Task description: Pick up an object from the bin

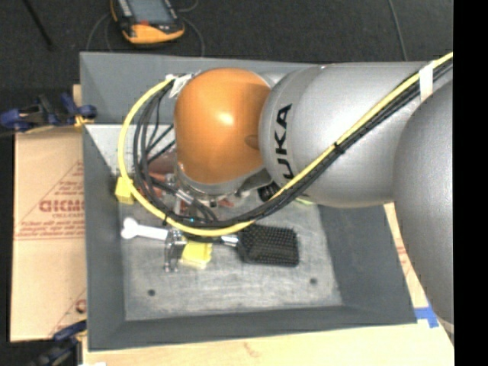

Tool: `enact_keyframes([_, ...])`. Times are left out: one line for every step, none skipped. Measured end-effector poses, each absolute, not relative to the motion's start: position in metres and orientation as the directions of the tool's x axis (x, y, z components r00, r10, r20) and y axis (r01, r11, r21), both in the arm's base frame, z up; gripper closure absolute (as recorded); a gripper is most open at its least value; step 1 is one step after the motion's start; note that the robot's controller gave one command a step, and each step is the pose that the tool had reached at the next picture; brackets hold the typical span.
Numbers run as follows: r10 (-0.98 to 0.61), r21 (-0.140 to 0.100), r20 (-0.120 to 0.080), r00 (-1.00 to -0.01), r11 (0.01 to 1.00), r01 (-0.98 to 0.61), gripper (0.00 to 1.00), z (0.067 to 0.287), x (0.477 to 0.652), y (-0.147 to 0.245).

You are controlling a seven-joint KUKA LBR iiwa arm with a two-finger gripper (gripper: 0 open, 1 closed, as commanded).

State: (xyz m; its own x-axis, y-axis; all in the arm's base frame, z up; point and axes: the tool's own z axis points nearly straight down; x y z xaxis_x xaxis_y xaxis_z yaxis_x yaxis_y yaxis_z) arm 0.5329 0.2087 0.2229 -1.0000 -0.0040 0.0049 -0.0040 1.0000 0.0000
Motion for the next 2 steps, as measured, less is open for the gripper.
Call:
enact_keyframes([0.000, 0.002, -0.003, -1.000, 1.000, 0.000, 0.00, 0.228, 0.535, 0.208])
enact_keyframes([-0.030, 0.002, -0.004, -1.000, 1.000, -0.030, 0.00, 0.225, 0.582, 0.187])
